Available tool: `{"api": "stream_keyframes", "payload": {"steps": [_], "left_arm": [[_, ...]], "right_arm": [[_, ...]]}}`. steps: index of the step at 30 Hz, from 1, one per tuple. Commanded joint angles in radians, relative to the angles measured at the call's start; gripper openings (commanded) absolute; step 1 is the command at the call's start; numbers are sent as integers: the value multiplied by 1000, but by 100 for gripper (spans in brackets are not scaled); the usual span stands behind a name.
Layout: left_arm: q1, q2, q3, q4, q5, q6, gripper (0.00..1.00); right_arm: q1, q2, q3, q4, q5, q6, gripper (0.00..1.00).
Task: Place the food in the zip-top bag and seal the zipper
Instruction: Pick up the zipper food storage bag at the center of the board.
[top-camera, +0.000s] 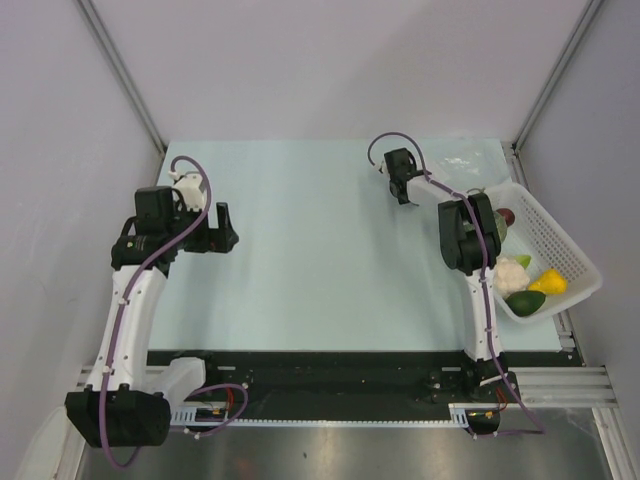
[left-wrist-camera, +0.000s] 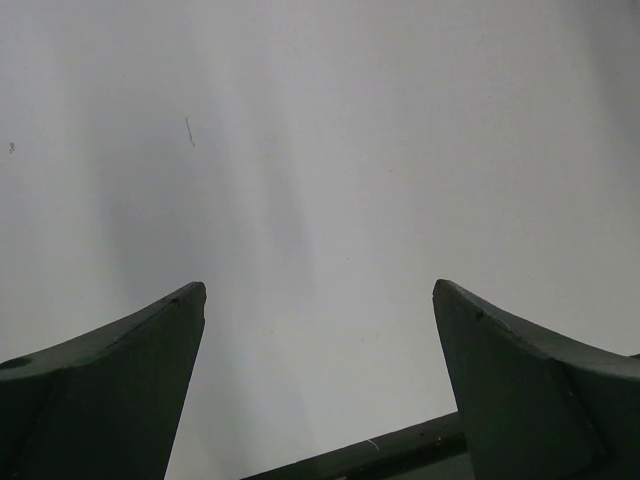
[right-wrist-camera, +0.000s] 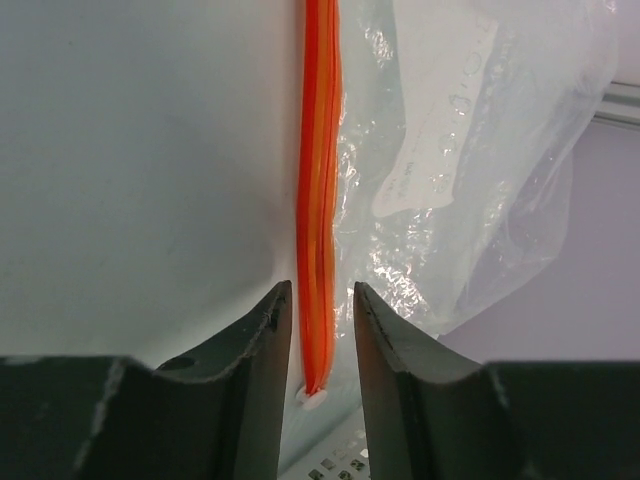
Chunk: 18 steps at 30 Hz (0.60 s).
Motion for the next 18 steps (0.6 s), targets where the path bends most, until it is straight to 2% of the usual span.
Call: {"api": "stream_keyframes", "payload": {"steps": [1,18], "left_arm": [[-2,4,46,12,14,-20,100],[-2,12,63,29,-12,-19,100]], "right_arm": [[-9,19,36,73,53,-20,35],[-33,69,54,216,103,-107,33]]}}
